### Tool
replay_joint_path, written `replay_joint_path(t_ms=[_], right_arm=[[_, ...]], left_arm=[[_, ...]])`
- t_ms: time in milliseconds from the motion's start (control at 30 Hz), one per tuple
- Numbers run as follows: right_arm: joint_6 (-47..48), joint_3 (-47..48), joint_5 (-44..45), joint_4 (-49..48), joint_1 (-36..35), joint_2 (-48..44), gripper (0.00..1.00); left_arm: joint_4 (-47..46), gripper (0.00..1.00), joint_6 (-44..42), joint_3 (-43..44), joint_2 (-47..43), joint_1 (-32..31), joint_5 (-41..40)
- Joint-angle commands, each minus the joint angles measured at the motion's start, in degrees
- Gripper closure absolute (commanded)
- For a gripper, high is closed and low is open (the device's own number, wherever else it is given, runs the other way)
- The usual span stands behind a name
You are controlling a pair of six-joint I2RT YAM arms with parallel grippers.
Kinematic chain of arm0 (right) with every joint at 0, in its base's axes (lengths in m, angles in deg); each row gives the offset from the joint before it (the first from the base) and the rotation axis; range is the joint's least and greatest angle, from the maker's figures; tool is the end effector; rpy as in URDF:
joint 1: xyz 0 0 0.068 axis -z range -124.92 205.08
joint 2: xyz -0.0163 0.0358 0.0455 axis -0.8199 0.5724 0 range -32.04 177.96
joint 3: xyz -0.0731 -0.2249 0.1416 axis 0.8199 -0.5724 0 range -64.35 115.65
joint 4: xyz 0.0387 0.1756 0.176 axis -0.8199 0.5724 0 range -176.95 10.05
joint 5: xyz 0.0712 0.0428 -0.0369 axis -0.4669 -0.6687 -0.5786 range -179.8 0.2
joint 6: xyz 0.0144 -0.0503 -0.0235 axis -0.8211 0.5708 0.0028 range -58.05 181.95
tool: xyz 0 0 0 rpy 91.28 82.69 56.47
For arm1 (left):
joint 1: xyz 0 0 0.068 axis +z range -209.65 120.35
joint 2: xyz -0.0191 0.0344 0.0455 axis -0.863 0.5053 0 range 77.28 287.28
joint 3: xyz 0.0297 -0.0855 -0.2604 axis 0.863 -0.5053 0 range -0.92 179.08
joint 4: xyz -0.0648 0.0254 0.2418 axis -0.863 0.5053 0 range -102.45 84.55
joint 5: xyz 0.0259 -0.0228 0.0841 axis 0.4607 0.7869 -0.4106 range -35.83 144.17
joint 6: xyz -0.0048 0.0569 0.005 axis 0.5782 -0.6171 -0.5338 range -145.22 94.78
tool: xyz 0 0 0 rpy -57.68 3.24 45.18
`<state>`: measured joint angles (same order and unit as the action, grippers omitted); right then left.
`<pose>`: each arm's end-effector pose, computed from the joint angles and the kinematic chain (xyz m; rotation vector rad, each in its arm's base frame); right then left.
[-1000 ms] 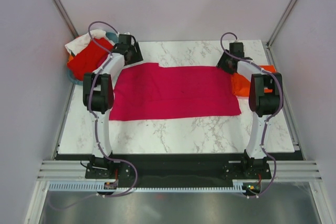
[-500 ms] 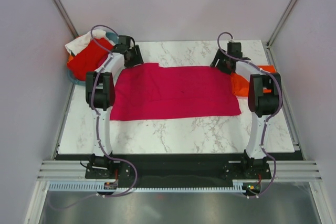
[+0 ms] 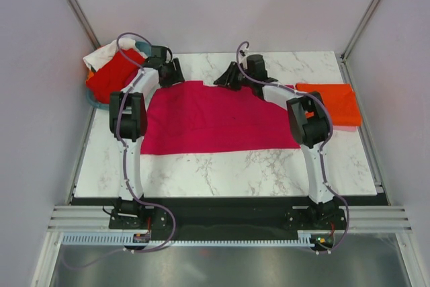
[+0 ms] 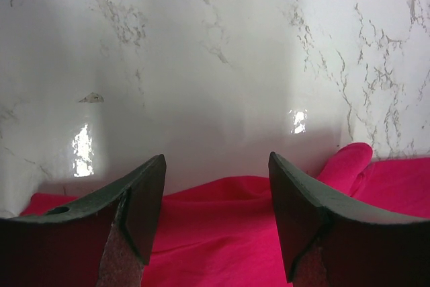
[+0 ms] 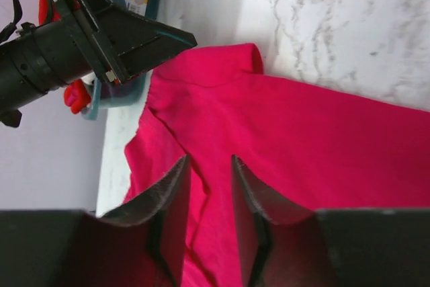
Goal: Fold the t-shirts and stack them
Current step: Fold the tshirt
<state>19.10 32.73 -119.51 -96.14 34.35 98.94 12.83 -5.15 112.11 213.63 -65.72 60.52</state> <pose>0.4815 0.2036 0.1883 0.0535 2.1592 1.1988 0.5245 -0.0603 0.1744 -0.2465 2.4284 -0.3405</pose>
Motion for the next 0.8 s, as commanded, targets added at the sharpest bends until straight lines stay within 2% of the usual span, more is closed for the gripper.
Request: replay_joint_path(t_ms=[0, 67, 167, 200, 267, 467, 600, 767], right_arm=[[-10.04, 4.08, -4.30, -9.60, -2.28, 5.94, 0.65], [-12.42, 5.92, -4.39, -11.28, -3.43, 7.79, 0.69], [-15.41, 9.26, -4.83, -13.04, -5.89, 12.27, 0.81], [-16.03, 10.05, -4.83, -13.13, -6.33, 13.15, 0.91], [-17.87, 12.43, -4.91, -13.48, -7.30, 15.52, 1.00], [-21.74, 17.00, -3.51, -13.67, -8.71, 19.66, 1.00], [-21.66, 19.03, 0.96, -6.46, -9.59, 21.51, 1.00], [-25.35, 18.94, 2.47, -6.01, -9.68, 23.79, 1.00]], left_arm=[[0.30, 0.30, -1.80, 0.79, -0.56, 0.35, 2.17], [0.30, 0.30, -1.71, 0.70, -0.65, 0.35, 2.53], [0.12, 0.30, -1.71, 0.70, -0.92, 0.35, 2.97], [0.12, 0.30, -1.71, 0.78, -1.00, 0.27, 3.32], [0.21, 0.30, -1.71, 0.96, -1.09, 0.26, 3.84], [0.21, 0.32, -1.62, 0.87, -1.27, 0.26, 5.34], [0.30, 0.33, -1.62, 0.70, -1.18, 0.26, 6.57], [0.30, 0.35, -1.62, 0.09, -1.44, 0.09, 7.71]])
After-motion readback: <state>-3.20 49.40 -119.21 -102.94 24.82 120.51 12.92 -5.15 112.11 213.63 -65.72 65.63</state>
